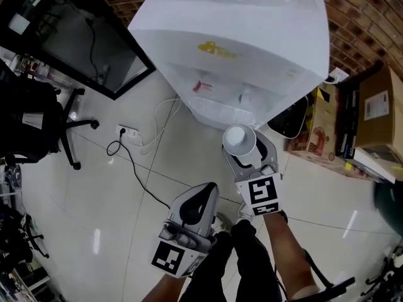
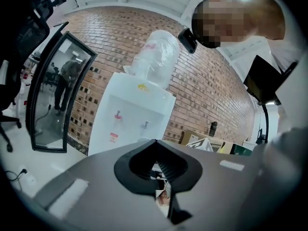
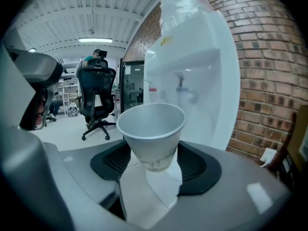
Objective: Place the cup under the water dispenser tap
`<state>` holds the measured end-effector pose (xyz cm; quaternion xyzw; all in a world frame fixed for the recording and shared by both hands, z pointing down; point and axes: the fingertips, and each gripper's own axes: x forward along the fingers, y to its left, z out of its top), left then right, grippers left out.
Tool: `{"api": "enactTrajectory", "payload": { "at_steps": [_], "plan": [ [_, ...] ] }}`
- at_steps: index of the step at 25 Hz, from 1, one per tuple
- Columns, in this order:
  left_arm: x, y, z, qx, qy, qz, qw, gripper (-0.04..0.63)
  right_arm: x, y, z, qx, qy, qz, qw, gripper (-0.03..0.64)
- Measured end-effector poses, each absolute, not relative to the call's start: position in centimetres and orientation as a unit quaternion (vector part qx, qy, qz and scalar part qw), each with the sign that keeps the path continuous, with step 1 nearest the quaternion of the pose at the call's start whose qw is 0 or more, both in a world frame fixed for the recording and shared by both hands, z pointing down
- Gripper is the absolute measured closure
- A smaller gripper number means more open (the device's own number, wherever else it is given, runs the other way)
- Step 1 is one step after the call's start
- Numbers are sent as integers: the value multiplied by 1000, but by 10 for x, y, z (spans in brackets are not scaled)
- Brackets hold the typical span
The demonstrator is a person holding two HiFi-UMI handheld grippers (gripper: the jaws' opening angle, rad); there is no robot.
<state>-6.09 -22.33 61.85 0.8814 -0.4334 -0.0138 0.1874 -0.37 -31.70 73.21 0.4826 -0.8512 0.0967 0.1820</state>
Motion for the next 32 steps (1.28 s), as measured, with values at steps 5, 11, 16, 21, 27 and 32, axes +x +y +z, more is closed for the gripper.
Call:
{"api": "enactTrajectory", "payload": {
  "at_steps": [5, 11, 16, 21, 27, 32],
  "plan": [
    [-71, -228, 623, 878, -442, -13, 181, 604, 5, -346, 771, 509, -830, 134, 182, 308],
    [-81, -231, 637, 873, -452, -4, 184, 604, 7, -369, 808, 526, -812, 162, 192, 308],
    [-88, -231, 649, 867, -459, 7, 194, 604, 8, -381, 816, 541, -805, 147, 197, 308],
    [-86, -233, 655, 865, -456, 19, 208, 604, 10, -388, 825, 550, -797, 155, 196, 308],
    [-85, -233, 655, 867, -458, 8, 195, 604, 13, -390, 826, 557, -793, 157, 191, 304],
    [-85, -230, 658, 868, -457, 8, 196, 604, 11, -386, 831, 546, -799, 172, 184, 258]
  ]
}}
